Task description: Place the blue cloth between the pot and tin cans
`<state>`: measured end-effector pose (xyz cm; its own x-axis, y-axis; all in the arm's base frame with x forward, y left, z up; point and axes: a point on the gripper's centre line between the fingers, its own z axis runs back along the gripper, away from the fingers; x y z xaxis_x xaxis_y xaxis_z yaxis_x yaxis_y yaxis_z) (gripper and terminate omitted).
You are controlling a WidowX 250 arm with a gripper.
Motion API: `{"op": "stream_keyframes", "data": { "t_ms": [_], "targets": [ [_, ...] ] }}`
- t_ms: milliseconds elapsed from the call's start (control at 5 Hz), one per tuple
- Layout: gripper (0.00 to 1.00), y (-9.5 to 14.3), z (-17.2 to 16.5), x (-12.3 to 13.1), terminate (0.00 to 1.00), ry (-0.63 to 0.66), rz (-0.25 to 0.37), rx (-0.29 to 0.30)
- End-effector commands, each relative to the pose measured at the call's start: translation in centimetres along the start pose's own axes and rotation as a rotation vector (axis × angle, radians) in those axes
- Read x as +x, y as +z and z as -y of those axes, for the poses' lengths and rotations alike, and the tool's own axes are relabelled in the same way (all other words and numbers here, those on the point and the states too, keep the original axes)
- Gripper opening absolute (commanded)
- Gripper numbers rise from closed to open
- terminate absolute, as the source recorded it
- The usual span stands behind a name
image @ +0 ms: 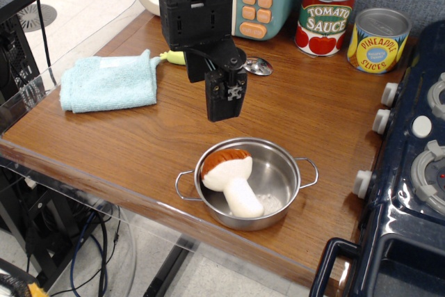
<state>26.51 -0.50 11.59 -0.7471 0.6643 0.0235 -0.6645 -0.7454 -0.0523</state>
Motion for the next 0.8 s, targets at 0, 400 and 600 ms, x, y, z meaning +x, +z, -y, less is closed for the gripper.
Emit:
{"op": "stream_keyframes", "data": {
  "t_ms": [0,400,600],
  "targets": [
    [1.0,0.0,0.0,0.0,0.0,0.0,0.0,0.0],
    [1.0,-0.5,3.7,1.9,0.0,0.118,0.013,0.02],
    [1.0,-0.7,6.2,3.2,0.0,0.205,0.022,0.009]
  ]
}}
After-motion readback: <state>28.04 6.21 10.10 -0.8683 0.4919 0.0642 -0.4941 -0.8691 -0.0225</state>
